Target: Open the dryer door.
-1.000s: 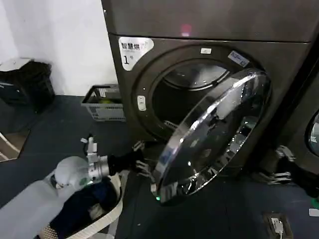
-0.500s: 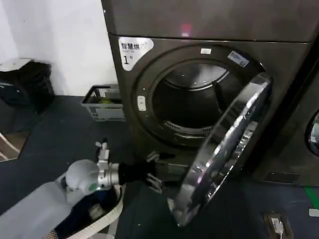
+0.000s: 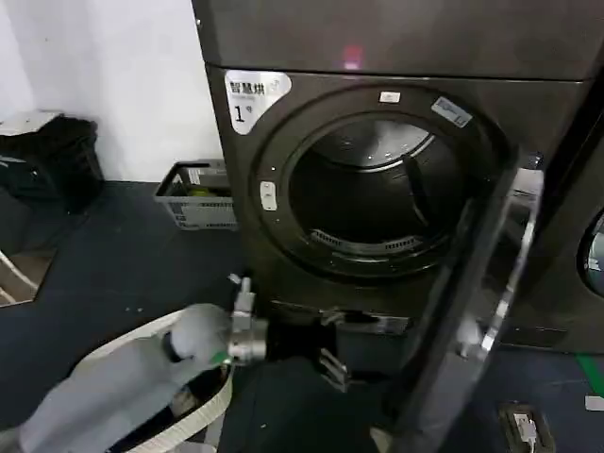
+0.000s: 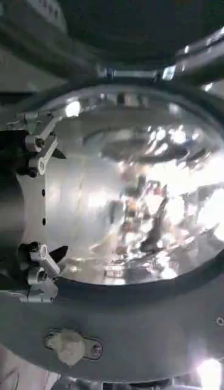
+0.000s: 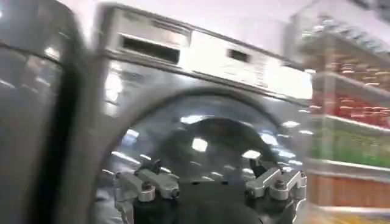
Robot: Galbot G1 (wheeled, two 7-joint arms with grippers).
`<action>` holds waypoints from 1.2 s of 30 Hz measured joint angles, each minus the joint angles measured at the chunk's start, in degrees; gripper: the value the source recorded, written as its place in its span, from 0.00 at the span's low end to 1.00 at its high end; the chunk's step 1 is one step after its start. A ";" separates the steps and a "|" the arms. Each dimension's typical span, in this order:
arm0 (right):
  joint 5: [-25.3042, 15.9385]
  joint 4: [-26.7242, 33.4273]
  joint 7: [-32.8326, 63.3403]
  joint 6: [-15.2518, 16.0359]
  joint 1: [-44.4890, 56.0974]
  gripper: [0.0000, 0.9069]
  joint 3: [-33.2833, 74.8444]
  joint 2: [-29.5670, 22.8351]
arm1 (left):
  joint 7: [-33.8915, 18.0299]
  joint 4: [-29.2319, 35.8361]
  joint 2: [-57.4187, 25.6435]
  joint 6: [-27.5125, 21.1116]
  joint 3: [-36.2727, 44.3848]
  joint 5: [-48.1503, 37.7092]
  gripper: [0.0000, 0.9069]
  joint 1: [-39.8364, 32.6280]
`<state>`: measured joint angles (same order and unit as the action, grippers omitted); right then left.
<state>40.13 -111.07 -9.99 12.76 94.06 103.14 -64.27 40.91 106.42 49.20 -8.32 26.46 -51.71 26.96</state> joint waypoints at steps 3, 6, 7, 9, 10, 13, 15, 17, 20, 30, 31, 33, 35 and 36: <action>-0.47 -0.30 2.53 1.86 0.63 1.00 1.76 -0.44 | -0.19 -1.44 2.38 0.13 2.36 -0.28 1.00 -2.34; -1.48 -0.76 4.60 2.47 1.07 1.00 3.22 -0.86 | -0.33 -3.06 5.01 0.34 4.59 -0.50 1.00 -4.77; -1.95 -0.97 5.22 2.50 1.26 1.00 3.81 -0.98 | -0.42 -3.54 5.82 0.36 5.23 -0.70 1.00 -5.51; -2.32 -1.22 6.97 2.57 1.56 1.00 4.93 -1.06 | -0.60 -4.46 7.44 0.48 6.43 -1.02 1.00 -6.97; -2.42 -1.33 7.75 2.63 1.65 1.00 5.51 -1.06 | -0.76 -4.97 8.18 0.59 6.93 -1.09 1.00 -7.62; -2.73 -1.28 9.03 2.64 1.90 1.00 7.58 -1.06 | -1.03 -6.28 10.56 0.72 8.44 -1.39 1.00 -9.44; -2.87 -1.20 9.27 2.77 2.18 1.00 8.86 -1.13 | -1.40 -7.26 11.95 0.77 9.46 -1.56 1.00 -10.67; -2.98 -1.04 9.37 2.84 2.44 1.00 10.04 -1.25 | -1.44 -7.95 13.11 0.83 10.13 -1.57 1.00 -11.38; -3.27 -0.80 9.48 3.17 2.79 1.00 11.77 -1.49 | -1.86 -9.30 14.85 1.02 10.97 -1.55 1.00 -12.36; -3.05 -1.24 9.94 4.80 3.89 1.00 14.93 -1.93 | -5.13 -13.81 21.02 2.36 12.48 -0.79 1.00 -14.73; -3.05 -1.24 9.87 4.79 3.94 1.00 15.08 -1.99 | -5.59 -14.35 21.61 2.54 12.58 -0.62 1.00 -14.78; -3.06 -1.24 9.67 4.62 3.97 1.00 15.41 -2.02 | -6.01 -15.25 22.72 2.83 12.82 -0.01 1.00 -15.01; -3.06 -1.23 9.50 4.52 4.10 1.00 15.79 -2.02 | -6.27 -16.23 23.95 3.16 13.04 0.55 1.00 -15.16; -3.05 -1.24 9.42 4.47 4.14 1.00 15.94 -2.02 | -6.44 -16.65 24.50 3.24 13.12 0.61 1.00 -15.30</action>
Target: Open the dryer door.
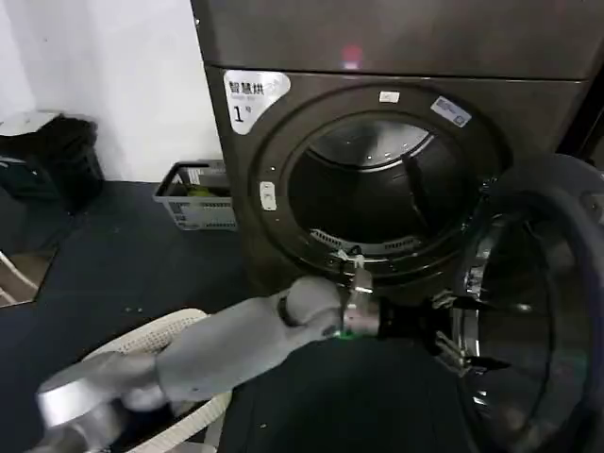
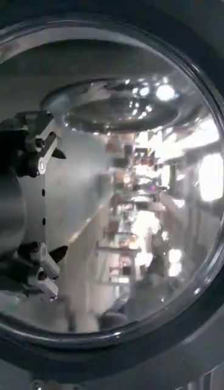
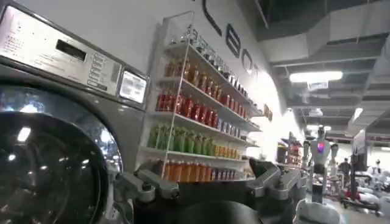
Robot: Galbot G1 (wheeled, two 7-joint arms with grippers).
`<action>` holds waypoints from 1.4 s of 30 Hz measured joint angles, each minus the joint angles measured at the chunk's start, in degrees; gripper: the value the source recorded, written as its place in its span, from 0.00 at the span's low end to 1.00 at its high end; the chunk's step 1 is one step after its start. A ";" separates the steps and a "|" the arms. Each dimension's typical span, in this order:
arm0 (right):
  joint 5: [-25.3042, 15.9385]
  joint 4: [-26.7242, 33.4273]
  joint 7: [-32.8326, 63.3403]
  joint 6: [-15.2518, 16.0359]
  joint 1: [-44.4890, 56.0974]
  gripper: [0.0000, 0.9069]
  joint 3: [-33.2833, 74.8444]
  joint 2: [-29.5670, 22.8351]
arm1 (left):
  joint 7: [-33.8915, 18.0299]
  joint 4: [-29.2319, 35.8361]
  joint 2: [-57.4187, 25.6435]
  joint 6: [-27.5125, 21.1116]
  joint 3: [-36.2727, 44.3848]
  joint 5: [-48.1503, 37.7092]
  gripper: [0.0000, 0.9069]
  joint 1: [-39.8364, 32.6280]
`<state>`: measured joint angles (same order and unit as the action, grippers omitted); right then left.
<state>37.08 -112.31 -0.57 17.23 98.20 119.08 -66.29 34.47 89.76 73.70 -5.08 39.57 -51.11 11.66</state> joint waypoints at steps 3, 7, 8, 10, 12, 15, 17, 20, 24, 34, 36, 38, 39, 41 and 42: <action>0.06 0.00 -0.11 -0.18 0.20 1.00 0.63 0.04 | -0.56 -1.27 1.69 0.16 0.12 0.12 1.00 -0.39; 0.09 0.18 -0.11 -0.42 0.44 1.00 1.36 0.07 | -1.17 -3.21 3.92 0.32 0.13 0.43 1.00 -0.73; 0.04 0.23 -0.09 -0.50 0.46 1.00 1.51 0.07 | -1.50 -3.72 4.46 0.36 0.13 0.51 1.00 -0.74; -0.35 0.32 0.02 -0.64 0.47 1.00 1.75 0.04 | -2.23 -4.67 5.45 0.49 0.12 0.72 1.00 -0.82; -1.29 0.49 0.09 -0.68 0.45 1.00 1.92 0.01 | -2.85 -5.58 6.31 0.73 0.09 0.97 1.00 -0.88; -2.39 0.94 0.54 -0.77 0.31 1.00 2.22 0.01 | -3.33 -7.22 7.81 1.33 0.09 1.78 1.00 -1.12; -2.91 1.30 1.24 -0.69 0.25 1.00 2.50 0.10 | -3.47 -8.26 8.81 1.47 0.17 2.05 1.00 -1.42; -3.67 2.12 2.99 -0.02 0.07 1.00 3.14 0.46 | -4.16 -9.75 10.28 1.81 0.51 2.29 1.00 -1.86; -3.61 3.27 4.69 0.07 -0.02 1.00 3.80 0.79 | -4.60 -11.81 12.42 2.31 0.79 2.73 1.00 -2.47; -3.61 6.73 4.39 -1.42 0.27 1.00 5.29 1.69 | -6.05 -17.35 18.56 3.56 0.92 3.91 1.00 -3.47; -3.59 6.87 4.20 -1.42 0.43 1.00 5.78 1.81 | -6.86 -18.52 18.52 3.67 0.88 4.20 1.00 -3.70; -3.57 6.83 4.00 -1.42 0.57 1.00 6.06 2.05 | -7.65 -19.52 18.52 3.99 0.80 4.36 1.00 -3.71; -3.52 6.82 3.88 -1.42 0.67 1.00 6.25 2.13 | -7.82 -19.95 18.51 4.14 0.79 4.37 1.00 -3.70; -3.42 6.77 3.72 -1.41 0.88 1.00 6.56 2.34 | -7.98 -20.65 18.50 4.23 0.76 4.41 1.00 -3.86; -3.38 6.79 3.69 -1.41 0.95 1.00 6.70 2.44 | -8.04 -20.92 18.50 4.23 0.78 4.45 1.00 -3.85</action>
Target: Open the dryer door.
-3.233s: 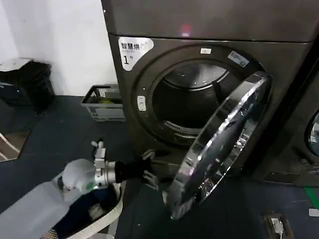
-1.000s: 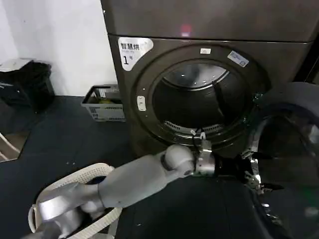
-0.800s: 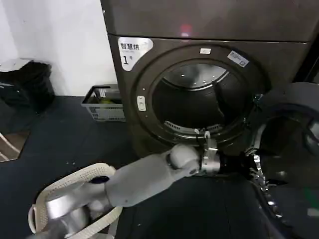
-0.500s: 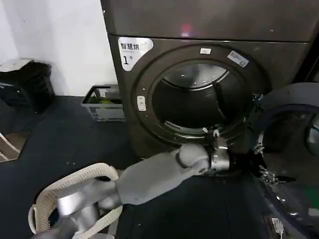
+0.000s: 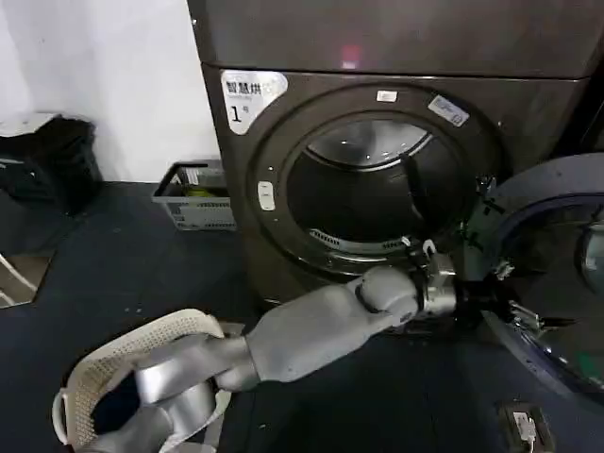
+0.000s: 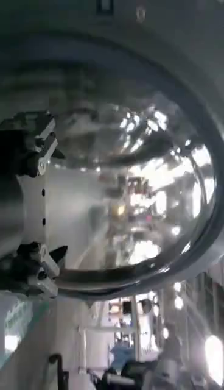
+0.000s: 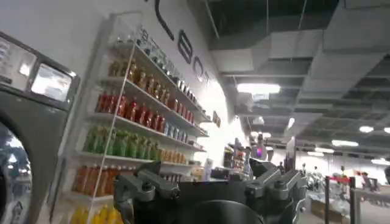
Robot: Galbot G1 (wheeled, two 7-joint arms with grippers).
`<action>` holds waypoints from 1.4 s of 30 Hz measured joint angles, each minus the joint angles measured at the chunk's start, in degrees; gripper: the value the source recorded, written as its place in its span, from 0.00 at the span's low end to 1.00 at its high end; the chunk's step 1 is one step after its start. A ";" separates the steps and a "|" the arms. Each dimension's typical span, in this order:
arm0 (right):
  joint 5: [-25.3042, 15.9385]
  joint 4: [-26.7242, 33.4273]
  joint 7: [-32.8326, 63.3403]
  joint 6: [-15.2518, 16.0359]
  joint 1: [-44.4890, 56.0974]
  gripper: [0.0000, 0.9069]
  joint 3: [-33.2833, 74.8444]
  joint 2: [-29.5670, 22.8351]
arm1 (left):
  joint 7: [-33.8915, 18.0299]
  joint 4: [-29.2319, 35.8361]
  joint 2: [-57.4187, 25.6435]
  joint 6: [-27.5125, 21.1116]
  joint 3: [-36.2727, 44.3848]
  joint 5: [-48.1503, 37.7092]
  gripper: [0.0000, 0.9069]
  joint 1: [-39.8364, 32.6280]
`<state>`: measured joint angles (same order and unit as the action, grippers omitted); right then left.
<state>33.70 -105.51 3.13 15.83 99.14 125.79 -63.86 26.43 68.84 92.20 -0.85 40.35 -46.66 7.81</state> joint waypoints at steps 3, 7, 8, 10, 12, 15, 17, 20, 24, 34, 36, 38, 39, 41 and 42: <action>0.15 0.29 -0.19 0.00 0.19 1.00 0.17 0.27 | -0.11 -0.28 -0.01 0.03 -0.02 0.08 1.00 0.00; 0.23 0.73 -0.36 -0.10 0.39 1.00 0.38 0.64 | -0.18 -0.31 -0.01 0.06 -0.02 0.14 1.00 0.05; 0.24 0.83 -0.40 -0.11 0.40 1.00 0.39 0.73 | -0.17 -0.26 -0.01 0.09 -0.02 0.14 1.00 0.06; 0.24 0.93 -0.49 -0.13 0.42 1.00 0.39 0.89 | -0.05 -0.12 -0.01 0.20 -0.02 0.11 1.00 0.07; 0.24 0.95 -0.55 -0.13 0.44 1.00 0.39 0.95 | 0.26 0.02 -0.01 0.20 -0.01 -0.31 1.00 -0.01; 0.25 1.00 -0.65 -0.13 0.51 1.00 0.39 1.04 | 1.47 0.66 -0.01 0.30 0.06 -1.36 1.00 -0.10; 0.25 1.16 -0.73 -0.14 0.52 1.00 0.39 1.17 | 1.54 0.94 -0.01 0.51 0.26 -1.84 1.00 -0.10; 0.47 1.32 -0.99 -0.13 0.56 1.00 0.41 1.30 | 2.74 1.64 -0.01 1.26 0.83 -2.02 1.00 -0.10; 1.11 1.28 -1.27 -0.02 0.61 1.00 0.90 1.69 | 3.60 3.02 0.00 2.49 1.77 -1.68 1.00 0.02; 0.81 1.81 -1.47 -0.02 0.55 1.00 1.40 2.19 | -3.97 7.10 -0.01 6.85 2.36 -1.10 1.00 0.33; 0.80 1.81 -1.56 -0.02 0.55 1.00 1.58 2.25 | -5.65 8.20 -0.01 7.05 2.47 -0.40 1.00 0.33; 0.77 1.77 -1.60 -0.02 0.55 1.00 1.70 2.34 | -6.61 9.26 -0.01 7.28 2.50 -0.30 1.00 0.32; 0.75 1.71 -1.64 -0.02 0.55 1.00 1.71 2.37 | -6.76 9.74 -0.07 7.27 2.48 -0.49 1.00 0.41; 0.71 1.69 -1.72 -0.02 0.54 1.00 1.75 2.37 | -6.95 11.04 -1.81 7.29 2.45 -0.62 1.00 0.56; 0.68 1.66 -1.74 -0.02 0.53 1.00 1.75 2.39 | -7.09 11.38 -2.98 7.29 2.52 -0.64 1.00 0.49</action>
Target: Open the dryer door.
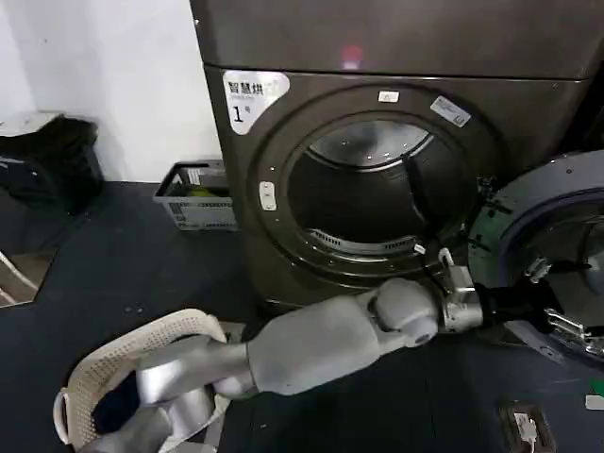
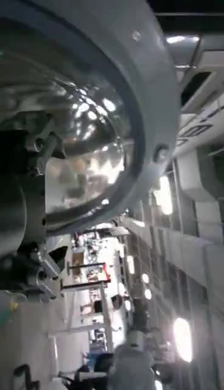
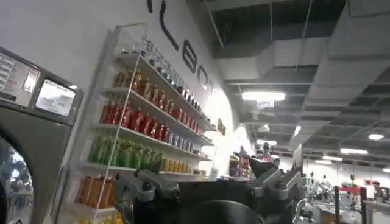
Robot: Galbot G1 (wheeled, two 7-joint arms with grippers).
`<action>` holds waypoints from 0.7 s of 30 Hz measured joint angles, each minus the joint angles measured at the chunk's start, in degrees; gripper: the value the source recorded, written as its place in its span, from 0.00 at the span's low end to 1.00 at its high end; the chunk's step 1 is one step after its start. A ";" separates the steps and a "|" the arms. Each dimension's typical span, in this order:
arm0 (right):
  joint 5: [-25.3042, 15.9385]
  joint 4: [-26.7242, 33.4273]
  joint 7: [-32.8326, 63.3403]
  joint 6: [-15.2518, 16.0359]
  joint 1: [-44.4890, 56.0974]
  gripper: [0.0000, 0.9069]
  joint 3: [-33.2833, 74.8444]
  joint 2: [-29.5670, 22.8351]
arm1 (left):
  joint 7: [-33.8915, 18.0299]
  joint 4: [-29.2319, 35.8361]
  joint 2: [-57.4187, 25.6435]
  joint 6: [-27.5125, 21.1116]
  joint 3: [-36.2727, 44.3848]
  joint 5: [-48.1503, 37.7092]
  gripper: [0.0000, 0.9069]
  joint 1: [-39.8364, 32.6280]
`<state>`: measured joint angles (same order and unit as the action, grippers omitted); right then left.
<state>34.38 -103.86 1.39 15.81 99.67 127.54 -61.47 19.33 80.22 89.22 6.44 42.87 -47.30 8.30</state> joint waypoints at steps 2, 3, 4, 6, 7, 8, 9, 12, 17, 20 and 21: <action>-0.13 -0.20 -0.04 0.01 -0.11 1.00 0.00 0.09 | -0.06 1.32 -2.45 0.18 -0.04 -0.43 1.00 0.55; -0.27 -0.32 -0.08 0.01 -0.15 1.00 0.00 0.10 | -0.06 1.99 -3.65 0.24 -0.07 -0.61 1.00 0.68; -0.42 -0.45 -0.19 0.01 -0.23 1.00 -0.02 0.10 | -0.09 2.58 -4.92 0.39 -0.11 -0.96 1.00 0.81; -0.66 -0.61 -0.33 0.00 -0.40 1.00 -0.07 0.11 | -0.27 3.90 -7.16 0.41 -0.15 -1.41 1.00 1.30; -0.74 -0.65 -0.40 0.00 -0.46 1.00 -0.08 0.11 | -0.53 4.66 -8.33 0.40 -0.20 -1.52 1.00 1.55; -0.80 -0.69 -0.47 0.00 -0.52 1.00 -0.10 0.12 | -0.80 5.39 -9.42 0.37 -0.24 -1.60 1.00 1.83; -0.84 -0.76 -0.51 -0.01 -0.56 1.00 -0.11 0.12 | -1.11 6.15 -10.47 0.34 -0.28 -1.59 1.00 2.07; -0.88 -0.96 -0.60 -0.03 -0.63 1.00 -0.14 0.12 | -1.48 8.35 -13.58 0.37 -0.59 -1.25 1.00 2.90; -1.03 -1.21 -0.64 -0.01 -1.01 1.00 -0.15 0.35 | -1.31 11.88 -19.36 0.56 -1.51 -1.12 1.00 4.17; -1.15 -1.48 -0.66 0.03 -1.17 1.00 -0.21 0.40 | -1.29 13.97 -22.94 0.52 -2.04 -1.22 1.00 4.91; -1.19 -1.55 -0.67 0.04 -1.24 1.00 -0.26 0.41 | -1.28 14.67 -24.12 0.49 -2.30 -1.20 1.00 5.10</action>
<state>33.19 -105.41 0.71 15.85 98.43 127.28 -61.05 18.06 94.89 65.10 6.92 40.57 -48.50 13.40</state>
